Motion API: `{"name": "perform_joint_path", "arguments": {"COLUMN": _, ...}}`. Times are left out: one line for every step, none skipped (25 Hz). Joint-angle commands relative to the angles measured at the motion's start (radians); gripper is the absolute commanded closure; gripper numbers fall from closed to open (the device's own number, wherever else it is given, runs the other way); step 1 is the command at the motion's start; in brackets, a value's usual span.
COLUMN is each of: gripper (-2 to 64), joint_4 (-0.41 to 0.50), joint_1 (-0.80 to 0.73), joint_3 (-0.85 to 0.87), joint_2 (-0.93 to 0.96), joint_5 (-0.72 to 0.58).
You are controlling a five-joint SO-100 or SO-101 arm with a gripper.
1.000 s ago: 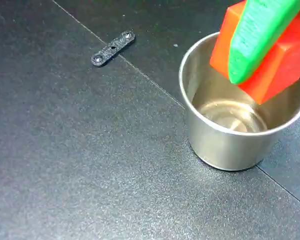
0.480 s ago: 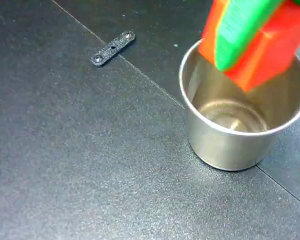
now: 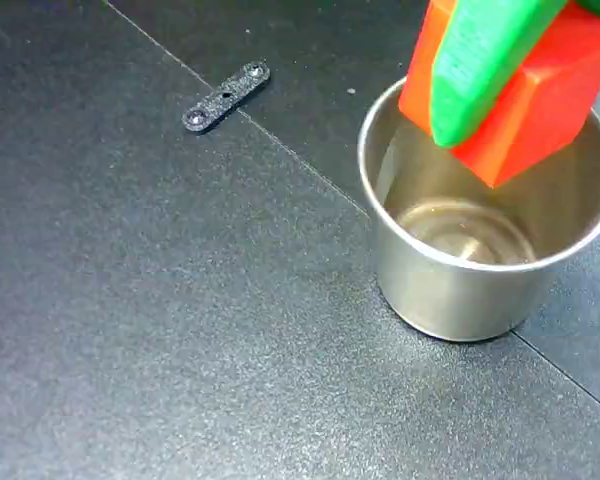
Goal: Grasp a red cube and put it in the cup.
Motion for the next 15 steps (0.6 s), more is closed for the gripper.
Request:
{"name": "perform_joint_path", "arguments": {"gripper": 38.7, "joint_4": 0.006, "joint_1": -0.005, "joint_3": -0.006, "joint_2": 0.006, "joint_5": -0.008}}
{"name": "perform_joint_path", "arguments": {"gripper": 37.0, "joint_4": 0.006, "joint_1": -0.006, "joint_3": -0.006, "joint_2": 0.006, "joint_5": -0.008}}
{"name": "perform_joint_path", "arguments": {"gripper": 34.9, "joint_4": 0.006, "joint_1": -0.008, "joint_3": -0.006, "joint_2": 0.006, "joint_5": -0.008}}
{"name": "perform_joint_path", "arguments": {"gripper": 32.8, "joint_4": 0.006, "joint_1": -0.009, "joint_3": -0.006, "joint_2": 0.005, "joint_5": -0.008}}
{"name": "perform_joint_path", "arguments": {"gripper": 30.9, "joint_4": 0.006, "joint_1": -0.011, "joint_3": -0.006, "joint_2": 0.005, "joint_5": -0.009}}
{"name": "perform_joint_path", "arguments": {"gripper": 29.2, "joint_4": 0.006, "joint_1": -0.014, "joint_3": -0.006, "joint_2": 0.005, "joint_5": -0.009}}
{"name": "perform_joint_path", "arguments": {"gripper": 27.6, "joint_4": 0.006, "joint_1": -0.014, "joint_3": -0.006, "joint_2": 0.005, "joint_5": -0.009}}
{"name": "perform_joint_path", "arguments": {"gripper": 26.4, "joint_4": 0.006, "joint_1": -0.014, "joint_3": -0.006, "joint_2": 0.005, "joint_5": -0.009}}
{"name": "perform_joint_path", "arguments": {"gripper": 25.4, "joint_4": 0.006, "joint_1": -0.014, "joint_3": -0.006, "joint_2": 0.005, "joint_5": -0.009}}
{"name": "perform_joint_path", "arguments": {"gripper": 24.8, "joint_4": 0.006, "joint_1": -0.014, "joint_3": -0.006, "joint_2": 0.005, "joint_5": -0.009}}
{"name": "perform_joint_path", "arguments": {"gripper": 24.8, "joint_4": 0.006, "joint_1": -0.012, "joint_3": -0.006, "joint_2": 0.005, "joint_5": -0.009}}
{"name": "perform_joint_path", "arguments": {"gripper": 24.8, "joint_4": 0.006, "joint_1": -0.011, "joint_3": -0.006, "joint_2": 0.006, "joint_5": -0.009}}
{"name": "perform_joint_path", "arguments": {"gripper": 24.8, "joint_4": 0.006, "joint_1": -0.011, "joint_3": -0.006, "joint_2": 0.006, "joint_5": -0.009}}
{"name": "perform_joint_path", "arguments": {"gripper": 24.8, "joint_4": 0.006, "joint_1": -0.011, "joint_3": -0.006, "joint_2": 0.008, "joint_5": -0.009}}
{"name": "perform_joint_path", "arguments": {"gripper": 24.8, "joint_4": 0.006, "joint_1": -0.011, "joint_3": -0.006, "joint_2": 0.009, "joint_5": -0.009}}
